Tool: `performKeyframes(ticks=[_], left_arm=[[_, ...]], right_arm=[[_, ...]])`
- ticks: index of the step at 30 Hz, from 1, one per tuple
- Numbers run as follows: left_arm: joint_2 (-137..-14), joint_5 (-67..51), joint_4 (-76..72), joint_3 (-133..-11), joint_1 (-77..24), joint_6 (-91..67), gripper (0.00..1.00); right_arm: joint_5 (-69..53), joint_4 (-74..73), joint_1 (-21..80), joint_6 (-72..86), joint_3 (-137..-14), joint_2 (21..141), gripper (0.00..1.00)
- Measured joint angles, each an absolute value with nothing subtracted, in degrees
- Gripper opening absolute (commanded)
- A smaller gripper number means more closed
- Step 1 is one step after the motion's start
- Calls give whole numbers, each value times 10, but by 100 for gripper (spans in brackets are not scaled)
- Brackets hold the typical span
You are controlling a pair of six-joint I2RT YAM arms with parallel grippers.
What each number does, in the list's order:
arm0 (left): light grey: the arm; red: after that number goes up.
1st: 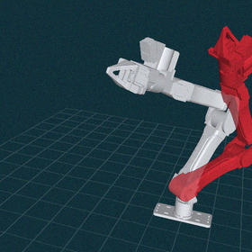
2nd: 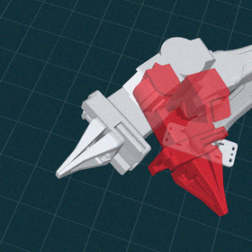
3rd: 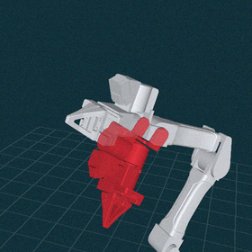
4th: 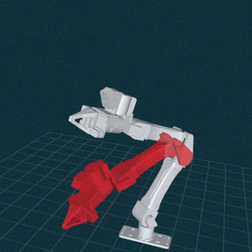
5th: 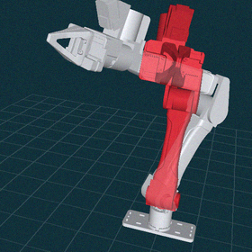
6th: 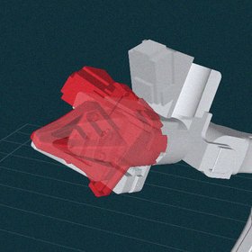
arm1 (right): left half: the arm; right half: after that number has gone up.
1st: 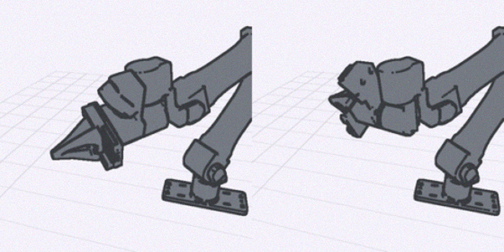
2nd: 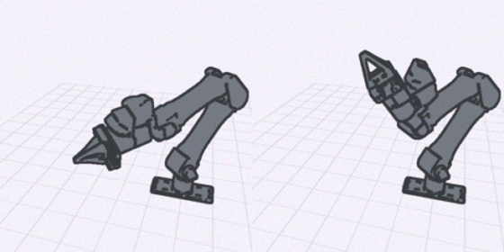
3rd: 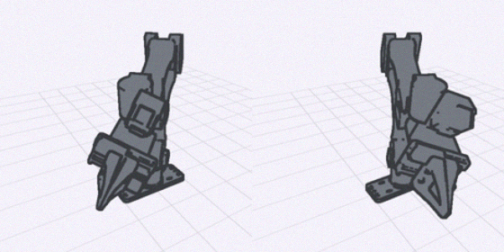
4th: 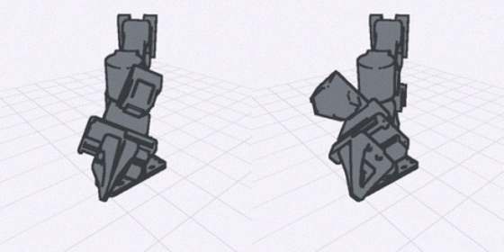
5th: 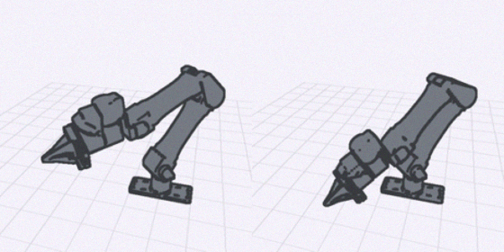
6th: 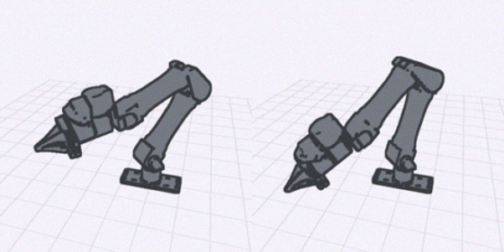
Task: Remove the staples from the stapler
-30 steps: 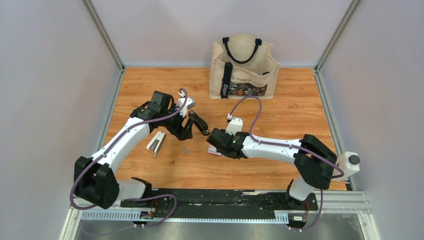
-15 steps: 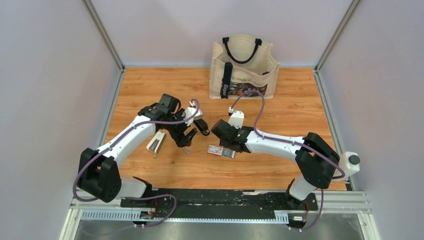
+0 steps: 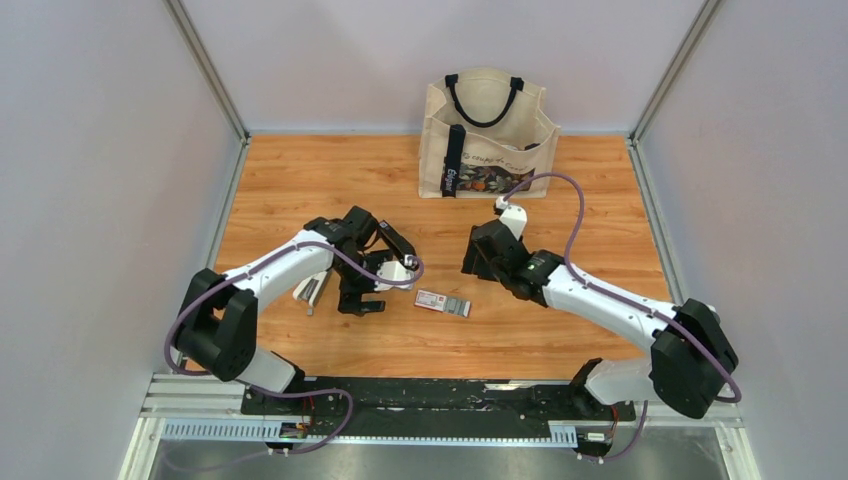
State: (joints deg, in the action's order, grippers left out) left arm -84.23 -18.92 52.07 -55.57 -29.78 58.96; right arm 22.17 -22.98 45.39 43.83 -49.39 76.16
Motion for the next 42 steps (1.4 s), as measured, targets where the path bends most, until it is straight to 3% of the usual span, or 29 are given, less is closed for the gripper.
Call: performKeyframes(ticks=[13, 26, 36, 42], left_arm=[[-921, -161, 501, -556, -359, 660, 97], [-931, -121, 428, -548, -379, 653, 63], [-933, -110, 420, -539, -390, 649, 61], [-933, -106, 420, -539, -390, 642, 54]], right_arm=[[178, -192, 425, 426, -446, 751, 63], [170, -179, 423, 426, -439, 748, 62], [170, -177, 423, 426, -431, 745, 61], [170, -176, 423, 426, -430, 745, 60]])
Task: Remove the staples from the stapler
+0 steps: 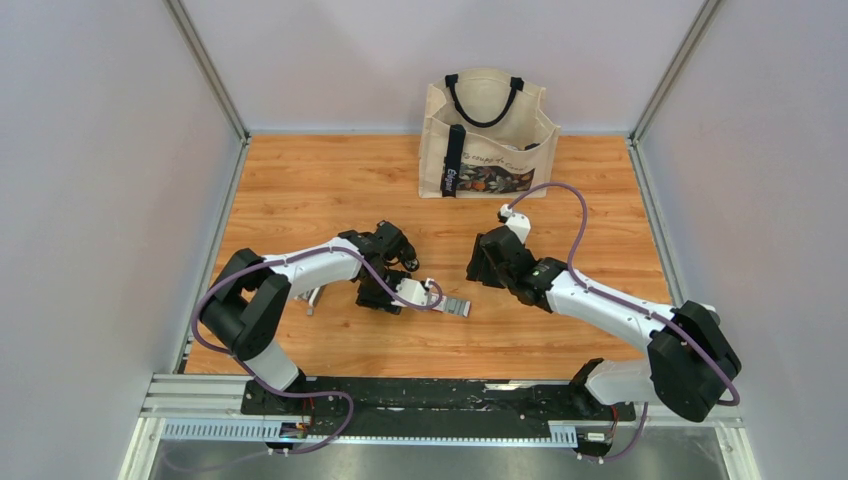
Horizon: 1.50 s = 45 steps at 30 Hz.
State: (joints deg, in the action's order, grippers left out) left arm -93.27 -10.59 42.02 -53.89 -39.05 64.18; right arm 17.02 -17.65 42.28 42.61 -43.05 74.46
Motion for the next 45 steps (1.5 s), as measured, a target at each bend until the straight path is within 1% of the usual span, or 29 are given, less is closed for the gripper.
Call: performKeyframes(ticks=[7, 12, 16, 20, 25, 27, 28, 29, 33, 37, 43, 45], left_arm=[[-933, -99, 410, -539, -390, 629, 44], [-934, -99, 408, -539, -391, 620, 39], [-934, -98, 409, -539, -392, 616, 31], [-935, -96, 409, -539, -393, 611, 27], [-935, -91, 409, -539, -393, 605, 12], [-935, -87, 409, -539, -394, 602, 8], [-935, -85, 409, -539, -394, 601, 3], [-935, -85, 409, -539, -394, 599, 0], [-934, -91, 434, -550, -394, 583, 0], [-927, -131, 493, -605, -394, 554, 0], [-886, -258, 555, -746, -371, 470, 0], [-880, -312, 562, -795, -349, 422, 0]], right_arm=[[170, -176, 423, 426, -430, 745, 59], [170, -176, 423, 426, -430, 745, 59], [170, -175, 423, 426, -429, 744, 59], [170, -171, 423, 426, -423, 739, 59], [170, -168, 422, 426, -423, 738, 59], [170, -168, 422, 426, -423, 738, 59], [169, -168, 422, 426, -423, 738, 59], [169, -168, 422, 426, -423, 738, 59], [168, -164, 422, 425, -419, 731, 63], [159, -152, 422, 420, -405, 698, 65], [123, -141, 422, 387, -397, 637, 69], [102, -136, 422, 363, -397, 597, 71]])
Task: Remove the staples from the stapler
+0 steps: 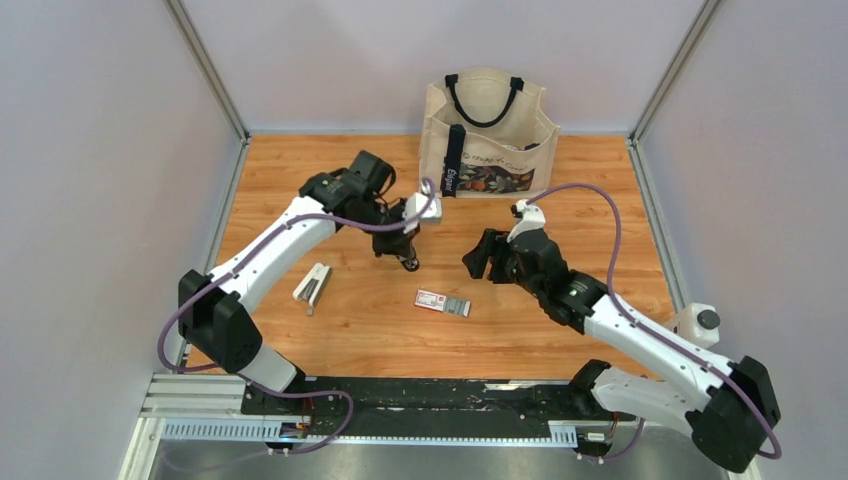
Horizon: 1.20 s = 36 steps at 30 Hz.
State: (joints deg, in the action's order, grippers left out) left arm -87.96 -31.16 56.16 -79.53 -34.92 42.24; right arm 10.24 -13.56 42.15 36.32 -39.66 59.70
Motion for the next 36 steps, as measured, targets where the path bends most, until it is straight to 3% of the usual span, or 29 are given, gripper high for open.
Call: performKeyframes(ticks=[4, 10, 17, 29, 36], left_arm=[[-877, -426, 543, -851, -292, 317, 0], [-868, -560, 442, -831, -253, 140, 0], [-831, -678, 117, -711, -255, -203, 0], [-892, -715, -516, -648, -255, -753, 0], [-901, -718, -603, -631, -255, -828, 0]], right_arm=[[62, -118, 419, 331, -399, 538, 70], [-21, -106, 417, 309, -447, 530, 64], [-98, -61, 417, 317, -500, 570, 60], [-175, 10, 416, 344, -501, 579, 53], [-187, 16, 416, 349, -501, 576, 54]])
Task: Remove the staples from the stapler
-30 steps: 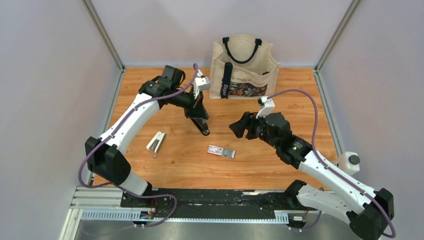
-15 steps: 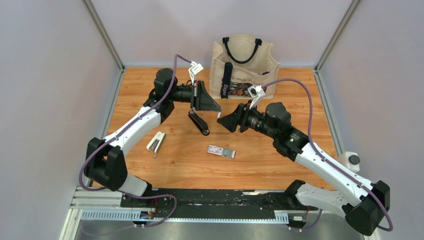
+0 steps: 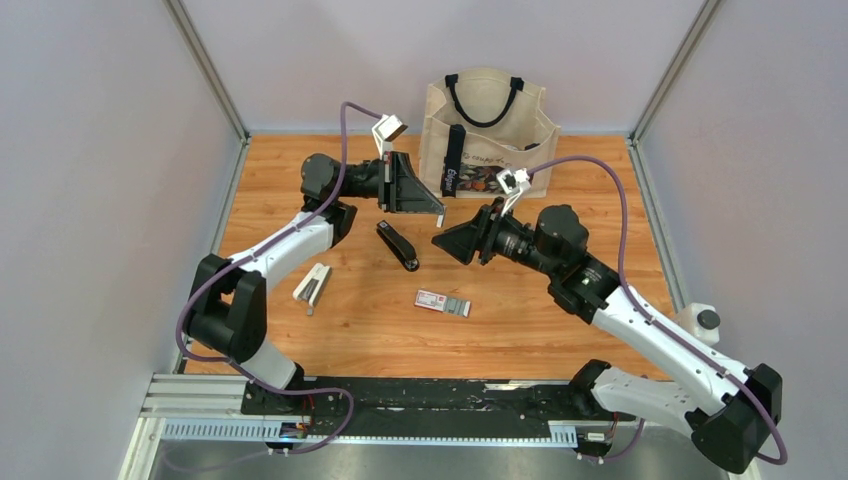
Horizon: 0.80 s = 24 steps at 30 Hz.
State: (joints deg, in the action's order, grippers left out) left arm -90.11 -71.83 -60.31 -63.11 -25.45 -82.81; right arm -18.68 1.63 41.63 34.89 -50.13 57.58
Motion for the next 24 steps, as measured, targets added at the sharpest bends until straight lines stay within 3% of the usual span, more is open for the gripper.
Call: performKeyframes(ticks=[16, 24], left_arm=[[-900, -720, -611, -608, -255, -829, 0], [-897, -720, -607, -604, -255, -820, 0]], right_arm=[[-190, 26, 413, 353, -516, 557, 51], [-199, 43, 413, 364, -518, 579, 31]])
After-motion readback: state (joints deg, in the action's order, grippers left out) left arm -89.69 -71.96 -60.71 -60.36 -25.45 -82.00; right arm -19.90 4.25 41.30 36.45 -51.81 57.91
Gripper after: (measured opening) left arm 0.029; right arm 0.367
